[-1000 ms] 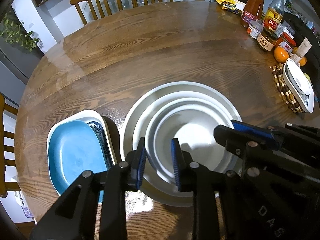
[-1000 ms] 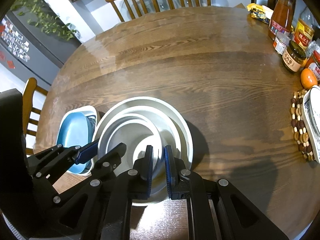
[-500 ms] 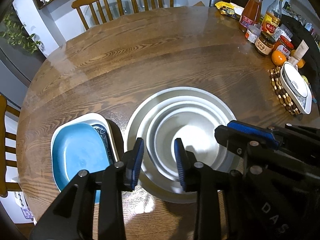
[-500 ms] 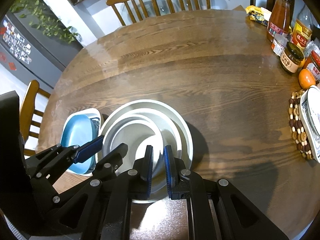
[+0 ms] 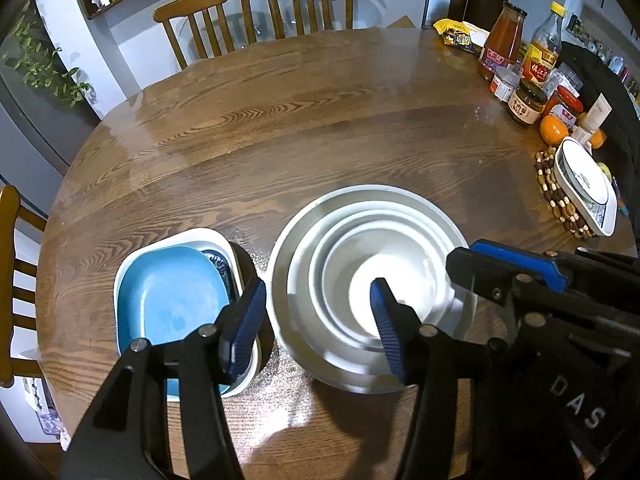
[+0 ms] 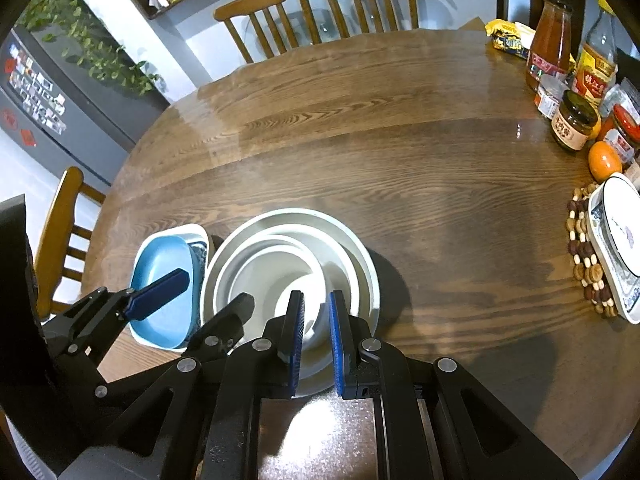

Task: Organize plates and bowls
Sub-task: 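Open both grippers to release the ramekin and pull them back, then move both grippers to the rim of the nested bowl stack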

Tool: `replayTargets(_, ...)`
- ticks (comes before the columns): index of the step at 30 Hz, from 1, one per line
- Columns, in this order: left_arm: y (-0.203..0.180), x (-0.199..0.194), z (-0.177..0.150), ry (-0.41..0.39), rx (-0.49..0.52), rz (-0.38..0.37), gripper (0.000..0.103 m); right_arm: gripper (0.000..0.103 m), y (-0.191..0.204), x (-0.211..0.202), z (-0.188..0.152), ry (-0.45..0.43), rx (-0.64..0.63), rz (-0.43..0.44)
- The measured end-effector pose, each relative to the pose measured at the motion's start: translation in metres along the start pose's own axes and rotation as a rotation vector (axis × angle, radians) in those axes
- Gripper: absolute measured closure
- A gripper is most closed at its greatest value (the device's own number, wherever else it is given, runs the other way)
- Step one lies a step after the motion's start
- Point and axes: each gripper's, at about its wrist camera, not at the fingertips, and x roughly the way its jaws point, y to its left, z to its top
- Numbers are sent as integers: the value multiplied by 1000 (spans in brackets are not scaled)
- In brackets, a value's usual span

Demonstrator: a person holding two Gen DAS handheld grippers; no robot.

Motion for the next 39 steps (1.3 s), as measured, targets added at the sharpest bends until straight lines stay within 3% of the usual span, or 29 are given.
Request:
replayTargets(6,6,-9,-3,-22,-10,-1,34,90,1,-8,-2,-17,0,-3)
replayTargets(8,11,-13,-4,-29,-16,-2,34,78,-1,-11,-3,-24,3,-1)
replayTargets(9,14,-14,-4,-31,-21,-1,34,62,-2,-12,-4,-28,6,-2)
replayTargets(10,16,-15,-5,-33,-27,0,34,52,-3,-14,-5,-36,11,-3)
replayTargets(13,25,-16,-7,-30,-54,-1,33,51,-7,-18,-6,-46,24,0)
replayTargets(16,31,-17,-9,-27,-74,-6,24,51,-10,-19,-6,-49,44,8)
replayTargets(23,43,-21,-13,-17,-117,-19,22,50,-17,-21,-10,-47,75,15)
replayTargets(39,85,-12,-31,41,-211,19,22,50,-48,-16,-23,-36,130,-68)
